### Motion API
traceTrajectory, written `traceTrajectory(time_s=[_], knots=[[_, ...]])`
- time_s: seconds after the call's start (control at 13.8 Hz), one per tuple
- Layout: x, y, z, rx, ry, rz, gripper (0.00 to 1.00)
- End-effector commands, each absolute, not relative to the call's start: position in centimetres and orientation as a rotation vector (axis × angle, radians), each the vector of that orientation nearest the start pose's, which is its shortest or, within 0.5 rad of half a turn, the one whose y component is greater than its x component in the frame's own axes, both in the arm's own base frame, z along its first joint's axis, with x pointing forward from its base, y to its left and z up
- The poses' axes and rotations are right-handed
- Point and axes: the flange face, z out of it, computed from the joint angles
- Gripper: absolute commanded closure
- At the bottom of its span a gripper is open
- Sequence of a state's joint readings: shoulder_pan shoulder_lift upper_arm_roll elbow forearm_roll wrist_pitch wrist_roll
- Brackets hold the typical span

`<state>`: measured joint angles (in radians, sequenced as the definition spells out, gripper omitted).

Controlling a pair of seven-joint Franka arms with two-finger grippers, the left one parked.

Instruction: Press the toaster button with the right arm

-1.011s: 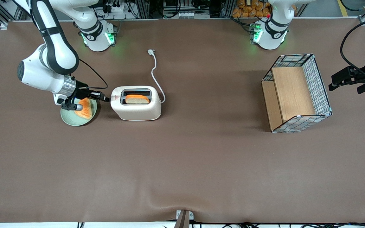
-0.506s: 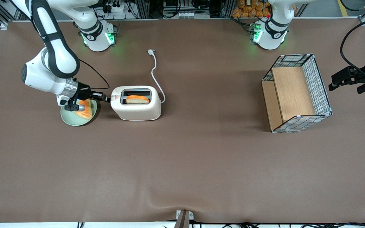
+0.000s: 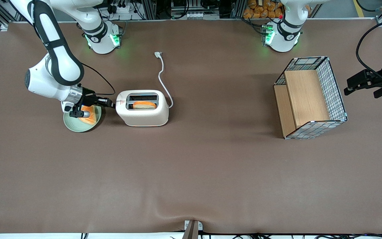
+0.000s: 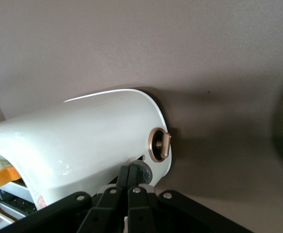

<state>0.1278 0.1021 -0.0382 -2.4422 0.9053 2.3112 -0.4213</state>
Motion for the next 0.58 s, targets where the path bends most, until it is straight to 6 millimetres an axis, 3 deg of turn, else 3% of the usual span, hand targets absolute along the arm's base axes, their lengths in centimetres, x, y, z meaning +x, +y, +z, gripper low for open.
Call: traceTrajectory(time_s=[0.0,0.51], knots=[[45.1,5.7,22.2,-2.518,0.177,0.104,1.0],[44.9,5.4,21.1,-2.507,0.164,0.107,1.0]])
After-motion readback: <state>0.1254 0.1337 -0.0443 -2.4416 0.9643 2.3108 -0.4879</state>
